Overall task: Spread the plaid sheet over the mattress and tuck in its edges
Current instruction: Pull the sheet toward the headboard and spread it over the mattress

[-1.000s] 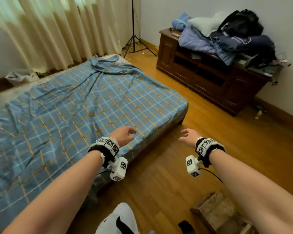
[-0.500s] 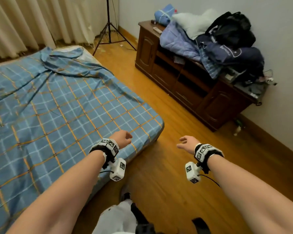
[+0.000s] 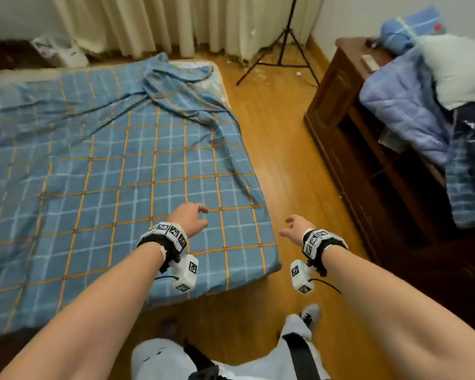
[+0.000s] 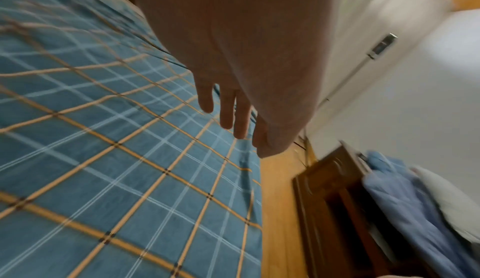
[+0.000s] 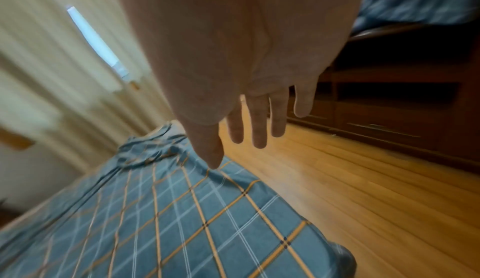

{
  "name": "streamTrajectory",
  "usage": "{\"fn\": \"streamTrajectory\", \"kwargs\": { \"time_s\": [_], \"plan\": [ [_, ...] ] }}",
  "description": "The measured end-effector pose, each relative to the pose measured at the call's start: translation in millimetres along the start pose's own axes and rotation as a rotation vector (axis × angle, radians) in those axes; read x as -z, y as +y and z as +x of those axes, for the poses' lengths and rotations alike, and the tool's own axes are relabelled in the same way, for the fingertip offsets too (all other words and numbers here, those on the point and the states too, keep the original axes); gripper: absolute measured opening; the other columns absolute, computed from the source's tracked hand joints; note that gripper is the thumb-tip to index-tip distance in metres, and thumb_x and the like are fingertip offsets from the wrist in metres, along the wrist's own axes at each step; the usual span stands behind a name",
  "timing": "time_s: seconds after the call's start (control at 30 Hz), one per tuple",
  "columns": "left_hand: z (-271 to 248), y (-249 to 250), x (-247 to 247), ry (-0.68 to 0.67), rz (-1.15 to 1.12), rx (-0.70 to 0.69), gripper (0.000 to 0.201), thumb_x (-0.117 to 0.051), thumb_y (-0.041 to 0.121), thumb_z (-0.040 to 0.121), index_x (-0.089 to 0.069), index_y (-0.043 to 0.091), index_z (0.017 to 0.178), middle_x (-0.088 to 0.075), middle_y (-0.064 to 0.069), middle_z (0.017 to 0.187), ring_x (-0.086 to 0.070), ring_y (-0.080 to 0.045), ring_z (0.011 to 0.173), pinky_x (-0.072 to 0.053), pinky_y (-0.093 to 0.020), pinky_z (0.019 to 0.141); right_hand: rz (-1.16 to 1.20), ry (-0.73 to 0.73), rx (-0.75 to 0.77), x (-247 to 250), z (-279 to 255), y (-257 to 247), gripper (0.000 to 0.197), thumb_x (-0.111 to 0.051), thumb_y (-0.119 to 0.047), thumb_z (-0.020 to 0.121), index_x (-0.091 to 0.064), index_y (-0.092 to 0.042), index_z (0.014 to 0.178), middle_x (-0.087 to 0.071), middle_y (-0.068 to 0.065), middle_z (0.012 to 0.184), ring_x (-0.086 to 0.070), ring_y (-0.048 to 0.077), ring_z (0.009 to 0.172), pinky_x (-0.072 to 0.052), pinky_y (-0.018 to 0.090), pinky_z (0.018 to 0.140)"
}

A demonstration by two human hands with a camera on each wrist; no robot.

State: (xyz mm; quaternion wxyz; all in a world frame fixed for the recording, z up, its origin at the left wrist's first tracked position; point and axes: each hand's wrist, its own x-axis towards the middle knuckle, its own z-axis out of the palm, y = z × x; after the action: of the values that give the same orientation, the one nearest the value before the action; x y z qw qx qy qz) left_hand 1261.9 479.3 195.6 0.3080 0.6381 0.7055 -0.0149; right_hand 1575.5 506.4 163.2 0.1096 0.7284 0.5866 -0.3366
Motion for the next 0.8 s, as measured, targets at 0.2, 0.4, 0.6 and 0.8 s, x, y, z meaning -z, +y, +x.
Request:
{"fn": "streamTrajectory", "kwargs": {
  "time_s": [0.2,0.4,0.6,0.8],
  "plan": [
    [-30,54,-76,0.112,-0.052,0.439,0.041,-0.062,0.031,0.085,-0.06,0.03,0.126,-0.059,-0.003,0.129,-0.049,-0.024,0.126,-0.04,-0.037,0.101,-0.314,-0.19,0.353,24,86,10,0.062,-0.069,-0.035,0.086,-0.044,-0.019,0.141,-0.055,0.009,0.138,-0.057,0.027,0.121,-0.046,0.032,0.093],
    [-26,98,-167,0.08,-0.26,0.758,0.036,-0.058,0.044,0.086,-0.06,0.03,0.119,-0.06,-0.004,0.125,-0.049,-0.026,0.125,-0.04,-0.04,0.1,-0.435,-0.286,0.432,-3,133,51,0.067,-0.068,-0.047,0.085,-0.044,-0.016,0.14,-0.056,0.009,0.136,-0.056,0.03,0.121,-0.046,0.036,0.097],
    [38,87,-334,-0.021,-0.739,1.069,0.067,-0.044,0.066,0.087,-0.068,0.006,0.106,-0.068,-0.016,0.114,-0.061,-0.036,0.106,-0.048,-0.039,0.092,-0.352,-0.393,0.266,-114,230,108,0.061,-0.043,-0.061,0.093,-0.065,-0.006,0.108,-0.066,0.015,0.11,-0.061,0.034,0.103,-0.048,0.038,0.087],
    [84,84,-446,0.089,-1.134,1.176,0.051,-0.047,0.054,0.091,-0.065,0.007,0.088,-0.069,-0.014,0.097,-0.067,-0.035,0.095,-0.052,-0.043,0.086,-0.119,-0.427,0.191,-210,298,144,0.068,-0.041,-0.07,0.08,-0.061,-0.007,0.095,-0.068,0.016,0.102,-0.064,0.04,0.095,-0.053,0.052,0.088]
  ]
}}
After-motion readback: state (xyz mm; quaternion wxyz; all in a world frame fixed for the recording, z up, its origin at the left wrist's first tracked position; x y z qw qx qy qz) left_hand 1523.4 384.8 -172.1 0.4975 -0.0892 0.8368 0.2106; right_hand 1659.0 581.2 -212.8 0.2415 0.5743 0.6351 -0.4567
